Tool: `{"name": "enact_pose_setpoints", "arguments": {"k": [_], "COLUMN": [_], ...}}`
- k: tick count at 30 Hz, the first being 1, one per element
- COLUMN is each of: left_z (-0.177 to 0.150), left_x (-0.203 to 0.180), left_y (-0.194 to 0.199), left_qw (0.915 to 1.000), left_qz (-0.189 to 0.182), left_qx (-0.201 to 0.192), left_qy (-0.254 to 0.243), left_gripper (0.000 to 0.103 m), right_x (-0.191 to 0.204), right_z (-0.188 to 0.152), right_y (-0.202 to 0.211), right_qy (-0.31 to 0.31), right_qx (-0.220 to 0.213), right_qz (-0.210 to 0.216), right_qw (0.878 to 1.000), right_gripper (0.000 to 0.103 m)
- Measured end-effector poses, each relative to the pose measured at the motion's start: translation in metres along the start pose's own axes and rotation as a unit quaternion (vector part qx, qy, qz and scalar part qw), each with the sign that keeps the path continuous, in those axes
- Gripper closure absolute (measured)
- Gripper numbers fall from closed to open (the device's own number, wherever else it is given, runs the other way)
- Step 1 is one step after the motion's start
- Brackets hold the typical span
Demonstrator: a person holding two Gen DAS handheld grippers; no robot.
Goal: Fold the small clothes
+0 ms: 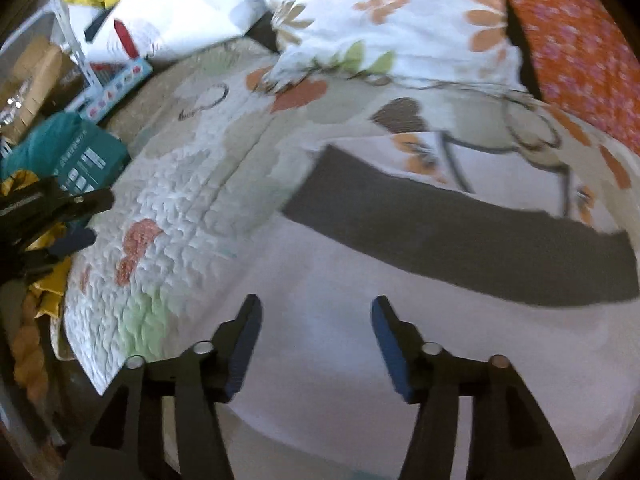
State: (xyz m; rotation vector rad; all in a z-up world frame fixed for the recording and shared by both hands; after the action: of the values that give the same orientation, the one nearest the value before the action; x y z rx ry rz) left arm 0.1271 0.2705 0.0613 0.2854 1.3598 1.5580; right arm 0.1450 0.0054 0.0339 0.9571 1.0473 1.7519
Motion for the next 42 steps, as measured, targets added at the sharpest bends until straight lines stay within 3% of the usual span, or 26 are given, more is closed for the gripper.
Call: {"name": "enact_pose_setpoints", "arguments": {"k": [5,11,12,14,16,19,24,28,32,36,38,42], "left_z": [0.006,0.009,0.008,0.006,0.004,-0.001,-0.011,-0.022,-0.04,-0.07,-0.089,-0.137], "left_x": [0.024,0.038,0.037,0.033,0.029,0.018,0.002,-0.018,-0.052,-0.103,-0.133,-0.186], "left_y": [0.01,0.015,0.014,0.011,0.009,0.006,-0.002,-0.013,-0.024,-0.035,-0.04,-0.053], "left_qw": [0.9992,0.9985,0.9985,0.9988,0.9992,0.9998,0.9999,0.9995,0.9978,0.9924,0.9868,0.9691], "left_qz": [-0.01,-0.012,-0.013,-0.014,-0.012,-0.005,0.004,0.002,-0.011,-0.02,-0.027,-0.046], "left_qx": [-0.006,-0.01,-0.008,-0.003,0.001,0.003,0.012,0.029,0.045,0.056,0.061,0.088], "left_qy": [0.039,0.053,0.052,0.046,0.038,0.021,0.002,-0.015,-0.047,-0.107,-0.148,-0.226], "left_gripper": [0.037,0.035,0.035,0.035,0.035,0.035,0.035,0.035,0.035,0.035,0.035,0.035], "right_x": [0.029,0.043,0.046,0.048,0.047,0.039,-0.005,-0.064,-0.14,-0.224,-0.259,-0.305], "right_z": [0.021,0.019,0.018,0.017,0.016,0.018,0.024,0.017,-0.008,-0.047,-0.068,-0.102], "right_y": [-0.037,-0.065,-0.067,-0.068,-0.069,-0.061,-0.018,0.033,0.082,0.105,0.103,0.094], "right_qy": [0.017,0.04,0.051,0.055,0.055,0.045,-0.042,-0.1,-0.15,-0.208,-0.237,-0.286], "right_qx": [0.028,0.04,0.031,0.023,0.019,0.015,-0.008,-0.047,-0.082,-0.083,-0.068,-0.051], "right_qz": [-0.056,-0.176,-0.198,-0.224,-0.235,-0.209,-0.097,-0.055,-0.06,-0.099,-0.112,-0.093], "right_qw": [0.998,0.983,0.978,0.973,0.97,0.977,0.994,0.992,0.983,0.97,0.963,0.952], "right_gripper": [0.038,0.04,0.045,0.067,0.076,0.084,0.087,0.087,0.087,0.087,0.087,0.087]}}
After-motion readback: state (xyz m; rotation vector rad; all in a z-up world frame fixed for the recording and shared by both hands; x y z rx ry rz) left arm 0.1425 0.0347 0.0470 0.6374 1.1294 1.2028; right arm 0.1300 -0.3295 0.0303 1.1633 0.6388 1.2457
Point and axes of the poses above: each gripper's, at about its wrist camera, not at the fingertips, and y roughly against the way its jaws point, x to its left, z to its top, the point moved 3 cm from there along -y, roughly the way its jaws point, and after that the axes turned 6 degrees about x, right-handed, at the moved point
